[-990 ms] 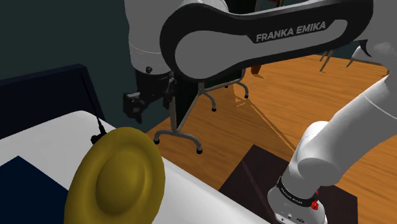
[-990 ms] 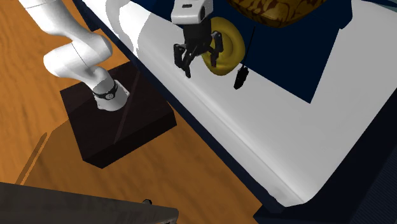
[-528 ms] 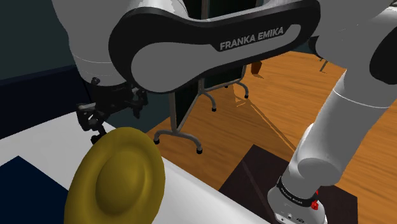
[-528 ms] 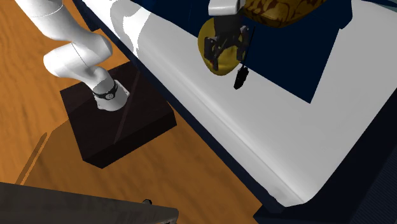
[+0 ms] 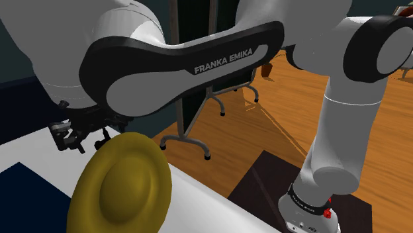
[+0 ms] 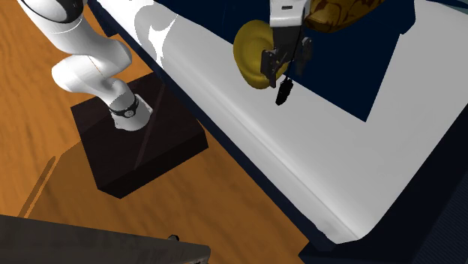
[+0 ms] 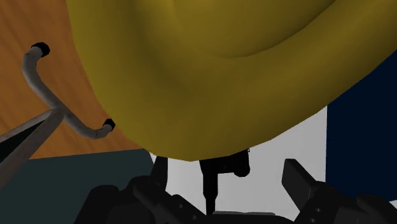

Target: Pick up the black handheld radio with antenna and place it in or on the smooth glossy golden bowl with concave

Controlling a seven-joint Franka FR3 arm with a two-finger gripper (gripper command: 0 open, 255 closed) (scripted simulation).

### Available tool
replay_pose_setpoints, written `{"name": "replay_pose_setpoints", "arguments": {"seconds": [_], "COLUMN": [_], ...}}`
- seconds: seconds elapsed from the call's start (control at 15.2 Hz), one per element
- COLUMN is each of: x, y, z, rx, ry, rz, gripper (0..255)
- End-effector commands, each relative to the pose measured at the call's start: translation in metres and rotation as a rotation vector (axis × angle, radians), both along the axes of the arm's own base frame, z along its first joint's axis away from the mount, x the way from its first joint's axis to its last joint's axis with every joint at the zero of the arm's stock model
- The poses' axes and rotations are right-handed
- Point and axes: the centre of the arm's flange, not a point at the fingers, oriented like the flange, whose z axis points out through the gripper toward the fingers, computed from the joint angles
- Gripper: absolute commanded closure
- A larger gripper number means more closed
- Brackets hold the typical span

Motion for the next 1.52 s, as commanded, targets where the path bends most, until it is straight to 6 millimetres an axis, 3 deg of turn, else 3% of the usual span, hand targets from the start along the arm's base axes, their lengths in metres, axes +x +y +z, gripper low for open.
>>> {"name": "replay_pose_setpoints", "arguments": {"seconds": [0.0,0.13,0.66,0.73,1.32,1.45], "x": [0.004,0.007,0.007,0.007,0.007,0.007], "y": [0.0,-0.001,-0.001,-0.001,-0.001,-0.001], "z": [-0.009,-0.017,-0.017,-0.017,-0.017,-0.007], "rx": [0.0,0.0,0.0,0.0,0.0,0.0], "ry": [-0.001,-0.001,-0.001,-0.001,-0.001,-0.001], "rz": [0.0,0.0,0.0,0.0,0.0,0.0], "gripper": [0,0,0,255,255,255]}}
